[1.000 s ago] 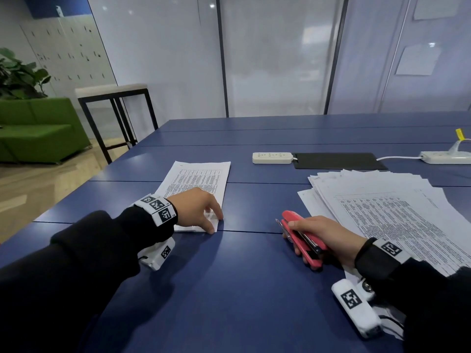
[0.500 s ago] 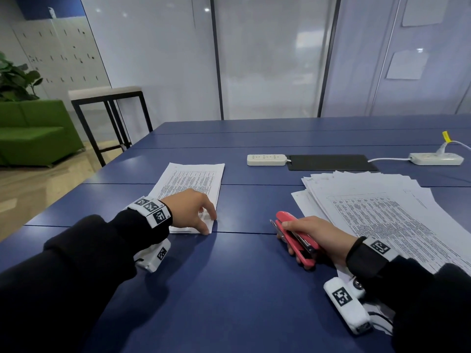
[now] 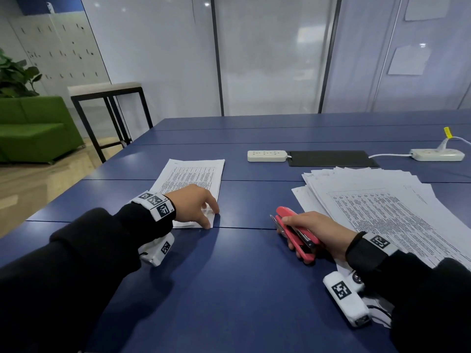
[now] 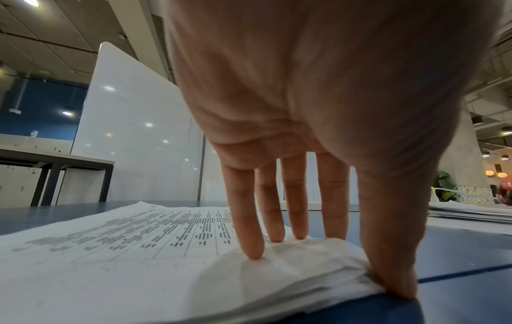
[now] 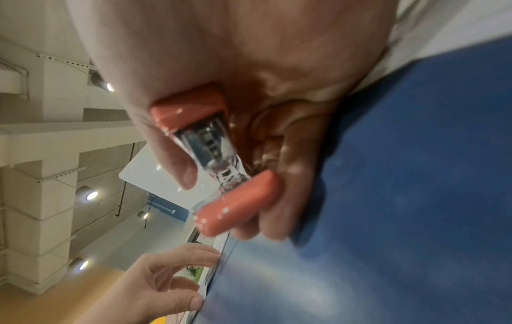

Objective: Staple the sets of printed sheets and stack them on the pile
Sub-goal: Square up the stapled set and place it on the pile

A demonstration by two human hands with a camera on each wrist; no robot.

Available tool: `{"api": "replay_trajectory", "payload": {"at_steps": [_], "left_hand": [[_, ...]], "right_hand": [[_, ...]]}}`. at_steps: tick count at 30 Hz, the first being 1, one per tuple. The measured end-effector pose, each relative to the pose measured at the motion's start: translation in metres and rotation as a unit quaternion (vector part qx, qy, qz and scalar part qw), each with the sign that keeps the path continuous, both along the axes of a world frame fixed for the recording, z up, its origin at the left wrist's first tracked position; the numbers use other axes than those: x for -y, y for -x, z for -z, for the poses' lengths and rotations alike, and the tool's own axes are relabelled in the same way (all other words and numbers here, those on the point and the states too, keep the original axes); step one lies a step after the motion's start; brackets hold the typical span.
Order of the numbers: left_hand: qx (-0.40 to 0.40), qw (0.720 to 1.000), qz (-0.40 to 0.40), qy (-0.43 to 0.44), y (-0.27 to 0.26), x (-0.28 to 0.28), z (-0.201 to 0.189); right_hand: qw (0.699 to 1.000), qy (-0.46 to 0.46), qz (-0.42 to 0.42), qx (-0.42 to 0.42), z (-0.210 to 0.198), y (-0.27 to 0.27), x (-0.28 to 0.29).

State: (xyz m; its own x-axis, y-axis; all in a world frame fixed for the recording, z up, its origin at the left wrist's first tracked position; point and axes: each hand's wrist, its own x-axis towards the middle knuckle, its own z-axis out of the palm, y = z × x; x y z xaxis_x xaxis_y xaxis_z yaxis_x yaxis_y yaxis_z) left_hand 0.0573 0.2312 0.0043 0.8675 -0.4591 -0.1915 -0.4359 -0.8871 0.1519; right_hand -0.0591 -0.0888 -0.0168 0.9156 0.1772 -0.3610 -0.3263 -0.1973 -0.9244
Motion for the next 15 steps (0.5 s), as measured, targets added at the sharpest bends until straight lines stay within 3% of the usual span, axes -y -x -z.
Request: {"api": "replay_trajectory", "payload": {"at_steps": [4,7,10,13,15], "left_hand": [[0.005,1.0,0.011,-0.006,0.004,0.006,-0.002],[0.011,0.998,-0.016,0.053,0.008,0.0,-0.009],[0.083,0.982,-0.127,0.113,0.003,-0.029,-0.023],[0.136,0.948,-0.282,0.052,-0.007,-0.081,-0.023],[0.094,0.93,-0.355,0.005,-0.008,-0.113,-0.013]], "right_hand": [[1.0,0.003,0.0,0.004,0.0,0.0,0.0],[1.0,0.004,-0.001,0.004,0.002,0.0,0.0],[1.0,0.003,-0.002,0.002,0.003,-0.001,0.001],[1.0,-0.001,-0.005,0.002,0.005,-0.002,0.001],[1.0,-0.002,-0.009,0.002,0.005,-0.003,0.001]]}}
